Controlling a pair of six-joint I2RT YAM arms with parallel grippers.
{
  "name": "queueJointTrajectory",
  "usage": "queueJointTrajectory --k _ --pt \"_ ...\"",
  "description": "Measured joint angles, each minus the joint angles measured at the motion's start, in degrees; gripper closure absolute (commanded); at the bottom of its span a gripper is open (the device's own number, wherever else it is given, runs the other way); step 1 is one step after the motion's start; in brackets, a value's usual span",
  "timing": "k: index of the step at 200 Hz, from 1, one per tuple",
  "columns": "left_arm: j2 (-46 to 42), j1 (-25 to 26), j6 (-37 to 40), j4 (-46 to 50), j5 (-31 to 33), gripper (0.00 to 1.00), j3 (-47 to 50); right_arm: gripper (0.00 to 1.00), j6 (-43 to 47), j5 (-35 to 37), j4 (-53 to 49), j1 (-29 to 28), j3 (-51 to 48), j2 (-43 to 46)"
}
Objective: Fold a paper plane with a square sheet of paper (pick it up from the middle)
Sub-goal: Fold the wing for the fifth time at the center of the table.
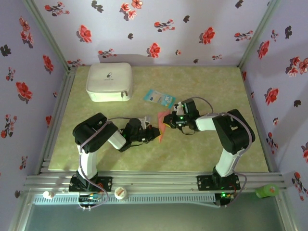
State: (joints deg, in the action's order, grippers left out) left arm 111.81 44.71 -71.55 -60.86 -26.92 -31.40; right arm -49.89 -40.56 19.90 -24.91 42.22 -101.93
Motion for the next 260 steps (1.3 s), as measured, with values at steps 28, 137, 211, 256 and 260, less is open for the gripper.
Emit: queueJointTrajectory --k 28,137,211,256,260 --pt "0.00 -0.04 -0.52 0.61 -0.20 1.00 -0.20 0.88 0.02 0.00 -0.02 0.00 0.61 -0.28" --pt "0.22 -0.48 -2.99 1.88 -0.55 1.00 -0.76 0.88 0.70 0.02 -0.42 0.00 2.14 -3.10" --pt "0.48 -0.74 -5.09 1.66 -0.24 1.00 -0.74 0.87 0.87 -0.17 -0.39 0.00 2.84 -5.66" --pt "0.63 -0.85 -6.14 1.53 -0.13 1.00 -0.74 0.90 2.10 -0.02 -3.43 0.00 4.48 -6.10" --pt "0.63 -0.85 -6.16 1.53 -0.13 0.98 -0.74 0.90 2.25 0.04 -3.82 0.00 4.63 -6.10"
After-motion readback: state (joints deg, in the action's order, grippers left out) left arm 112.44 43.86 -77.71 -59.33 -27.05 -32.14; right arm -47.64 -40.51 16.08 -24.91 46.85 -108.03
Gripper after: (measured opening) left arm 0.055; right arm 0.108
